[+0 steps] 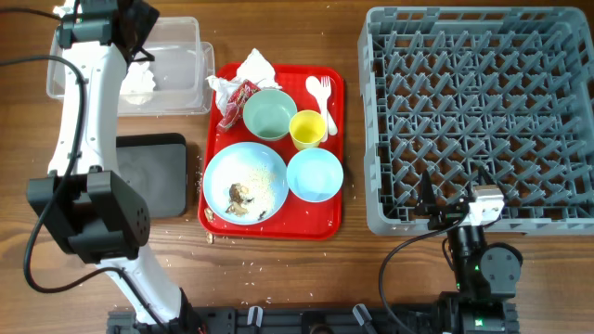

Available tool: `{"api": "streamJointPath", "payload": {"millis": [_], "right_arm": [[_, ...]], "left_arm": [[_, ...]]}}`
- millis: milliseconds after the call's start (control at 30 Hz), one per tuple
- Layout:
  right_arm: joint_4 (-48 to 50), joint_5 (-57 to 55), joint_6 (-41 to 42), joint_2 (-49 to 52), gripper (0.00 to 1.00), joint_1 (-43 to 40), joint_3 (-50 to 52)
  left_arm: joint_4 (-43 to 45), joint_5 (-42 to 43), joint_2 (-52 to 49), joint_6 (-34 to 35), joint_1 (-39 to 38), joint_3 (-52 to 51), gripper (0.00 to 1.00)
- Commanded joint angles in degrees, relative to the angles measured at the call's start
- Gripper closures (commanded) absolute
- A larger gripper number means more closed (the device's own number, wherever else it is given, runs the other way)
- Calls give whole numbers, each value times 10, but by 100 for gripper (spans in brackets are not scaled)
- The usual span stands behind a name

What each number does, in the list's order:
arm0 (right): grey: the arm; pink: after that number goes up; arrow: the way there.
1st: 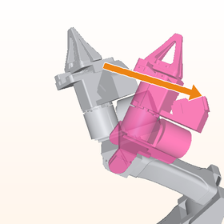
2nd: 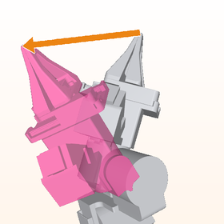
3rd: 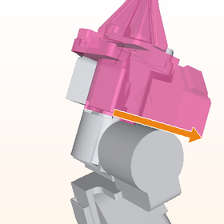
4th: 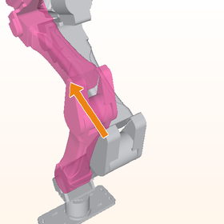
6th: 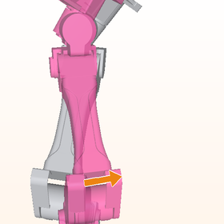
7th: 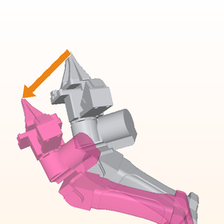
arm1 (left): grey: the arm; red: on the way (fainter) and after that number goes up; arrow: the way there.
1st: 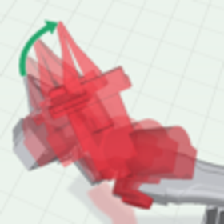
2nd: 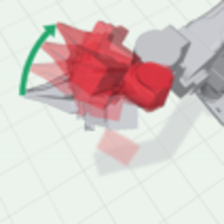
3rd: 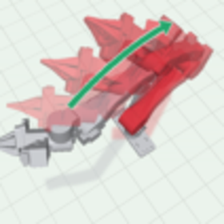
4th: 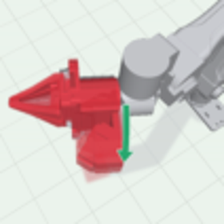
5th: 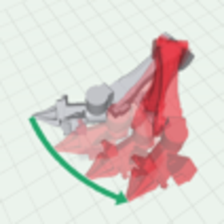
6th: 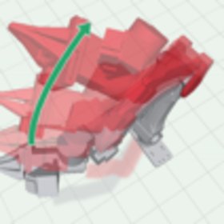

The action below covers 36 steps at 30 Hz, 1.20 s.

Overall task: Sort waste into correct bins and load items into the dishwasher rack
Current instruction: 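Move the napkin over the clear bin and release it, then return the left gripper to the tray and grasp the red wrapper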

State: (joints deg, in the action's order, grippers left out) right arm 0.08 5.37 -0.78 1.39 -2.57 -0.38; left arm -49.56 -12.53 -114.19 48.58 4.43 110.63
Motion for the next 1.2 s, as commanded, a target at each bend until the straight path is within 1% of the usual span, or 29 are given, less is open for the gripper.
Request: {"api": "streamJointPath", "payload": {"millis": [0,33,67,100,167,200,267,333,367,400,533,700,767,867,1000,1167], "right_arm": [[3,5,-6,0,0,-3,1],[3,5,-6,0,0,-3,1],[3,5,-6,0,0,-3,1],[3,5,-6,0,0,-3,1],[3,5,-6,0,0,-3,1],[3,5,-6,0,0,-3,1],[3,5,-6,0,0,-3,1],[3,5,-6,0,0,-3,1],[3,5,-6,0,0,-3,1],[3,5,-6,0,0,-3,1],[3,5,-6,0,0,-3,1],[3,5,-6,0,0,-3,1],[3,5,-6,0,0,-3,1],[3,5,-6,0,0,-3,1],[3,5,-6,0,0,-3,1],[3,5,-6,0,0,-3,1]], "left_arm": [[-32,88,-8,-2,-5,7,3],[-41,115,-8,-23,-9,7,13],[-38,136,-8,-59,-16,7,15],[-36,148,-8,-83,-21,7,15],[-32,177,-8,-159,-49,7,14],[-33,176,-8,-200,-70,7,12],[-32,157,-12,-251,-112,7,12],[-24,128,-19,-265,-141,7,20],[-14,125,-28,-289,-155,7,25],[-10,124,-33,-304,-164,7,25],[-6,123,-68,-306,-170,7,25],[-14,119,-123,-358,-168,7,25],[-16,116,-142,-363,-167,7,24],[-20,116,-156,-362,-160,7,25],[-42,118,-162,-362,-155,7,29],[-56,120,-169,-371,-147,7,30]]}}
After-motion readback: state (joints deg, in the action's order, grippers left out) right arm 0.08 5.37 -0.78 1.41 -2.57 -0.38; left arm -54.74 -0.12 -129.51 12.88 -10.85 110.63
